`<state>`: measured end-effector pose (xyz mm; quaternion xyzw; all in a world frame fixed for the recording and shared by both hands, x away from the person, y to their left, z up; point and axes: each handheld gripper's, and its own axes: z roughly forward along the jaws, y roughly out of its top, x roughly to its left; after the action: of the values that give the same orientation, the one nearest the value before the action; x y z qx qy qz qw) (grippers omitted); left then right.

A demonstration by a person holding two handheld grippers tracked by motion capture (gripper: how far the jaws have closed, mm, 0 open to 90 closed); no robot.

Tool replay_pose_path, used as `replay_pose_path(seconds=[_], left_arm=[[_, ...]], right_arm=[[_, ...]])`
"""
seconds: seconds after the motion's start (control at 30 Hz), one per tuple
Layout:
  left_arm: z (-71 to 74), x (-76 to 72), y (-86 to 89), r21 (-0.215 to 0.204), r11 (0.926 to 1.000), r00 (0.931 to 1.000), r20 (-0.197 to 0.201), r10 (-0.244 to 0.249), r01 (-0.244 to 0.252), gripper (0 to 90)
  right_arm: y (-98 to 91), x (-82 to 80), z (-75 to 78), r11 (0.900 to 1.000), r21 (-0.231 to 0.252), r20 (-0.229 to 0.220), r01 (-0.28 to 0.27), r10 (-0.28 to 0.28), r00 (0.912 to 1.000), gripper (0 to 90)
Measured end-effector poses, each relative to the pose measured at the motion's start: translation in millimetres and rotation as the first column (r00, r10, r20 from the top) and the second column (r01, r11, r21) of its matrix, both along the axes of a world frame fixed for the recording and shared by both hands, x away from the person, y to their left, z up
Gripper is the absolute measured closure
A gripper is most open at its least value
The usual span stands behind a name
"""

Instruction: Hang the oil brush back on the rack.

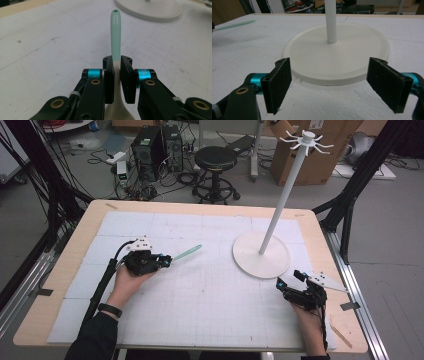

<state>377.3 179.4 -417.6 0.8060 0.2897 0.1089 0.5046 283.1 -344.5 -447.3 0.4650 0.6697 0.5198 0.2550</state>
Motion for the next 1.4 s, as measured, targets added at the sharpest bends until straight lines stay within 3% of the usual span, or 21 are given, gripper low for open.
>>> replay_pose_path(seconds=[0.23, 0.57, 0.7, 0.87, 1.27, 1.33, 1.4], left_arm=[[21.5, -1.3, -3.2, -0.068, 0.9976, 0.9996, 0.027, -0.009, 0.011, 82.3], [61.4, -2.6, -24.6, -0.113, 0.9917, 0.9953, 0.082, -0.052, 0.061, 82.4], [76.3, -1.8, -34.4, -0.152, 0.9852, 0.9939, 0.089, -0.066, 0.079, 82.4], [95.9, -1.1, -48.6, -0.155, 0.9830, 0.9902, 0.114, -0.080, 0.098, 82.6], [140.7, 5.2, -75.8, -0.205, 0.9687, 0.9820, 0.154, -0.110, 0.140, 82.6], [149.4, 5.6, -79.0, -0.193, 0.9711, 0.9804, 0.164, -0.110, 0.141, 82.6], [157.8, 6.3, -81.9, -0.203, 0.9670, 0.9782, 0.170, -0.119, 0.153, 82.6]], right_arm=[[0.2, 0.0, 0.0, 1.0000, 0.003, -0.001, 0.003, -0.003, 1.0000, 19.3], [0.2, 0.0, 0.0, 1.0000, 0.002, -0.001, 0.002, -0.002, 1.0000, 19.3], [0.2, 0.0, 0.0, 1.0000, 0.001, -0.001, 0.001, -0.001, 1.0000, 19.3], [0.3, 0.0, -0.1, 1.0000, 0.002, -0.001, 0.002, -0.002, 1.0000, 19.3], [0.0, 0.4, -0.2, 1.0000, 0.002, 0.000, -0.002, 0.002, 1.0000, 19.4], [0.0, 0.4, -0.1, 1.0000, 0.004, -0.001, -0.001, 0.001, 1.0000, 19.4], [0.0, 0.4, -0.1, 1.0000, 0.004, -0.001, -0.002, 0.002, 1.0000, 19.4]])
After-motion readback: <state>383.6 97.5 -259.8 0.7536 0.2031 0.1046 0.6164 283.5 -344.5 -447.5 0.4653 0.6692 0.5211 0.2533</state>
